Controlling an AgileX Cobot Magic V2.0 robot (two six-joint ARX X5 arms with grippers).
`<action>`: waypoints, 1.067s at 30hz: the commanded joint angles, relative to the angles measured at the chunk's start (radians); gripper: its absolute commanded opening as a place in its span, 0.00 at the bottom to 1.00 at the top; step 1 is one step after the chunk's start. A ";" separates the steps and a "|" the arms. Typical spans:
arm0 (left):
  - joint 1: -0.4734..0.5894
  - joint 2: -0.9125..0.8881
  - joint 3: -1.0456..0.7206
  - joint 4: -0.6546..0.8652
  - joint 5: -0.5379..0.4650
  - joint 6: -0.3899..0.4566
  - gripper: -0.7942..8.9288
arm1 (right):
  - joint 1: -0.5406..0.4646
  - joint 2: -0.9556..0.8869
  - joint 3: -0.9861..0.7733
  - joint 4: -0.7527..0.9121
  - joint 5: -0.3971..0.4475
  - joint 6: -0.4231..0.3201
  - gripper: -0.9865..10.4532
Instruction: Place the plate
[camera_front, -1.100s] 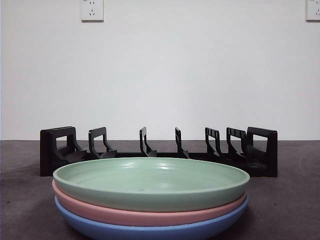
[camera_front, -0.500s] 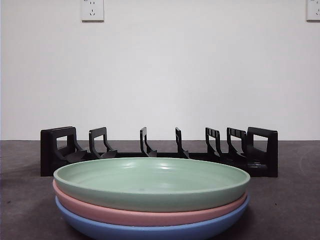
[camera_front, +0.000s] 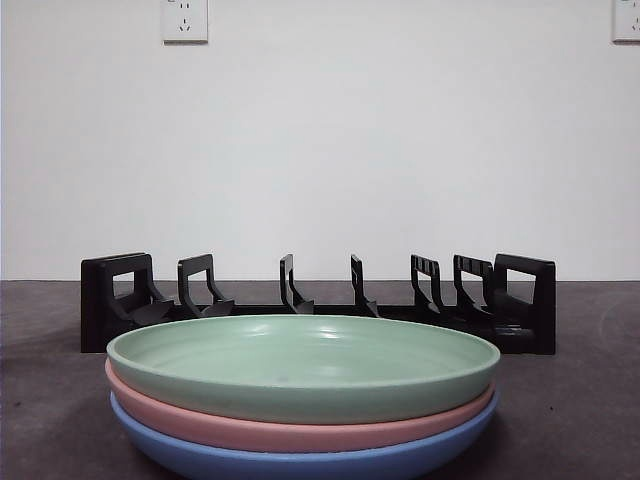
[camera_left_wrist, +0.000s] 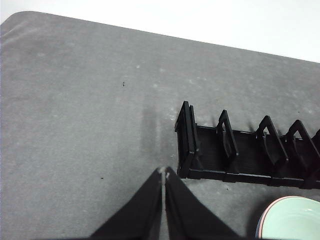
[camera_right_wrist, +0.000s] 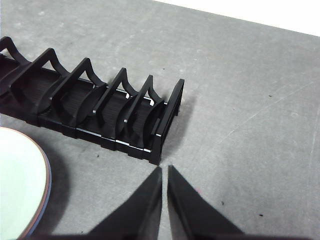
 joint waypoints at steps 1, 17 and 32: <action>-0.001 -0.016 -0.013 0.052 -0.023 0.116 0.09 | 0.005 0.002 0.006 0.011 0.001 0.003 0.10; 0.302 -0.402 -0.730 0.688 0.172 0.352 0.09 | 0.005 0.002 0.006 0.013 0.001 0.003 0.10; 0.306 -0.402 -0.782 0.640 0.229 0.304 0.09 | 0.005 0.002 0.006 0.014 0.001 0.003 0.10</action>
